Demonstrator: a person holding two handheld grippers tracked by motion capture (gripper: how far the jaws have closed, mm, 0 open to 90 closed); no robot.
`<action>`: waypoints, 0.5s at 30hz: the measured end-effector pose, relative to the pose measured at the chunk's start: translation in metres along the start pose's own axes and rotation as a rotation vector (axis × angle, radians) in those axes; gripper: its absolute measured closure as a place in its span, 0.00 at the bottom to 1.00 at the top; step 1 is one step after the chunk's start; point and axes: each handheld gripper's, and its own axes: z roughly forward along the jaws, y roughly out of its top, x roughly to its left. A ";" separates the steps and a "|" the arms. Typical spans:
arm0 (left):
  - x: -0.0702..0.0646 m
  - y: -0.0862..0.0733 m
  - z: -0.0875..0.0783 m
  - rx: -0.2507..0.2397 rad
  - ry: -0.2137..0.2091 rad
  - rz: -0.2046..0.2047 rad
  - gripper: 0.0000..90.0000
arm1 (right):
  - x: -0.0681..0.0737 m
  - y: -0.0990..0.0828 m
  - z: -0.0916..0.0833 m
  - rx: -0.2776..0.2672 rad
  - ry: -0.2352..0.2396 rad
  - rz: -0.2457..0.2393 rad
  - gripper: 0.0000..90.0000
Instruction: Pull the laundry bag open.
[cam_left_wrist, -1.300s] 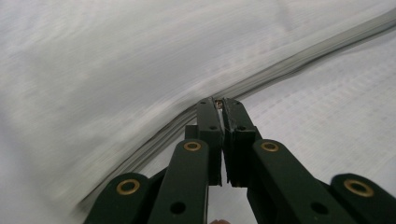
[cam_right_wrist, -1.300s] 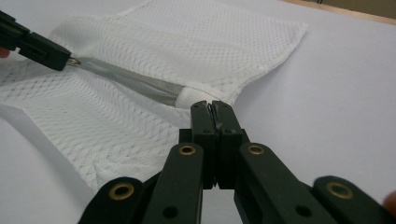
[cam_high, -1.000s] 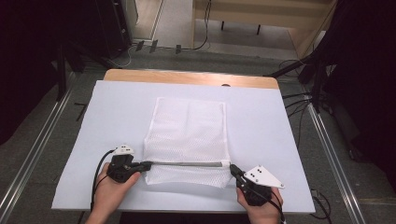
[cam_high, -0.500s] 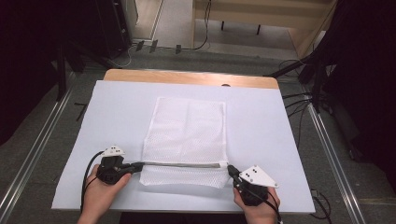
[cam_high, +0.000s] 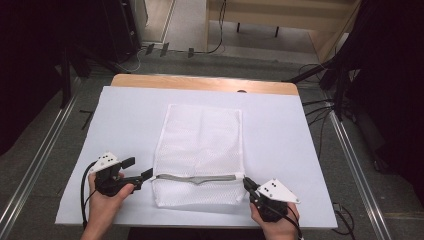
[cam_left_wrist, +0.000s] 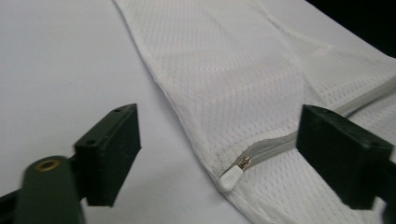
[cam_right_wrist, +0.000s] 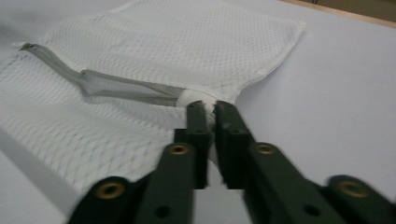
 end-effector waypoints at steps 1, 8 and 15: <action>0.002 0.000 -0.002 -0.006 0.000 -0.002 0.14 | -0.001 -0.001 -0.001 -0.008 -0.009 0.006 0.80; 0.014 0.000 -0.012 -0.061 0.028 -0.050 0.15 | -0.021 0.002 -0.006 0.003 -0.007 0.094 0.26; 0.023 -0.004 -0.017 -0.046 0.069 -0.029 0.12 | -0.051 0.001 -0.013 -0.013 0.014 0.142 0.05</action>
